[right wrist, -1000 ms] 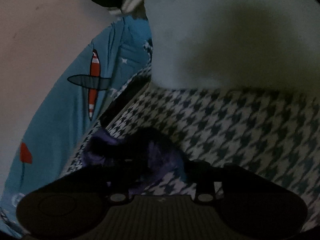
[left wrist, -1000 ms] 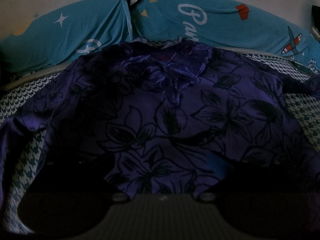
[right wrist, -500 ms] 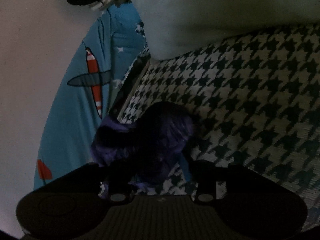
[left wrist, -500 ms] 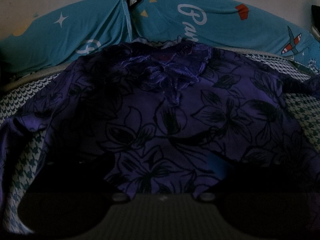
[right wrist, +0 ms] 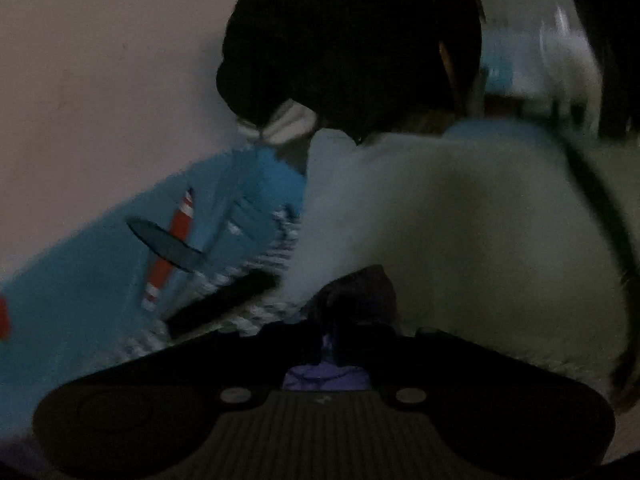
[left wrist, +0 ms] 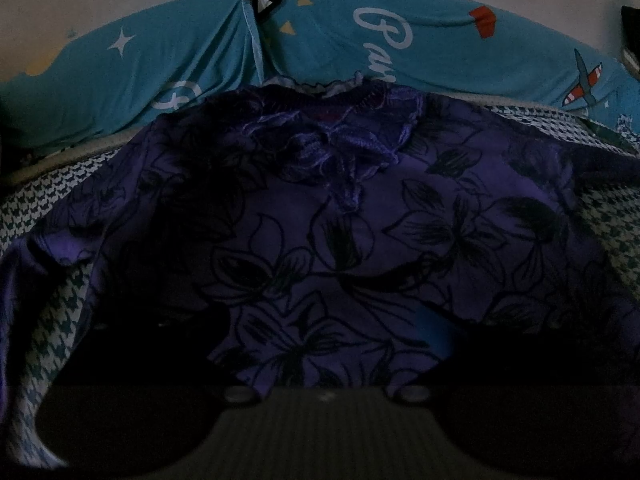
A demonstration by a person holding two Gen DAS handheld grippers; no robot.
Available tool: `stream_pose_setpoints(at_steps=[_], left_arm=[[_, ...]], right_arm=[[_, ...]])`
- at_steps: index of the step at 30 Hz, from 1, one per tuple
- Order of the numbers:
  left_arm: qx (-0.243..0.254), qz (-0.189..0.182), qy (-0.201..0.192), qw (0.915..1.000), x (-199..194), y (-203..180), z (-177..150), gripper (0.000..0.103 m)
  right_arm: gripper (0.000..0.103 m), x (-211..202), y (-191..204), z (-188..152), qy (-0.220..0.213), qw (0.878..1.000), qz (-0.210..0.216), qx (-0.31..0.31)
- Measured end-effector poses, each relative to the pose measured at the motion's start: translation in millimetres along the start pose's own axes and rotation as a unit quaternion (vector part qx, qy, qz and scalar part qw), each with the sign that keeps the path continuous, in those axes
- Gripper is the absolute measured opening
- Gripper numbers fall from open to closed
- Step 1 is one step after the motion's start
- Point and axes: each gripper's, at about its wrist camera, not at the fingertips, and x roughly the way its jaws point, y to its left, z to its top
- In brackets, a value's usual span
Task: Fold clothes
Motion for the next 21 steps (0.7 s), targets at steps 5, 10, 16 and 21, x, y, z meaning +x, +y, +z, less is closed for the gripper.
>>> stream_pose_setpoints(at_steps=[5, 10, 16, 21], left_arm=[[0.003, 0.002, 0.001, 1.0000, 0.9, 0.6, -0.2, 0.103], [0.002, 0.002, -0.003, 1.0000, -2.1, 1.6, 0.8, 0.103], [0.003, 0.004, -0.010, 0.9999, -5.9, 2.8, 1.0, 0.103], [0.004, 0.004, -0.010, 0.9999, -6.0, 2.7, 0.6, 0.103]], right_arm=[[0.008, 6.7, -6.0, -6.9, 0.080, 0.996, -0.024, 0.010], [0.014, -2.4, -15.1, -1.1, 0.075, 0.996, 0.016, 0.042], [0.014, 1.5, -12.0, 0.2, 0.091, 0.988, 0.117, 0.048], [0.014, 1.3, 12.8, -13.2, 0.114, 0.982, 0.149, 0.004]])
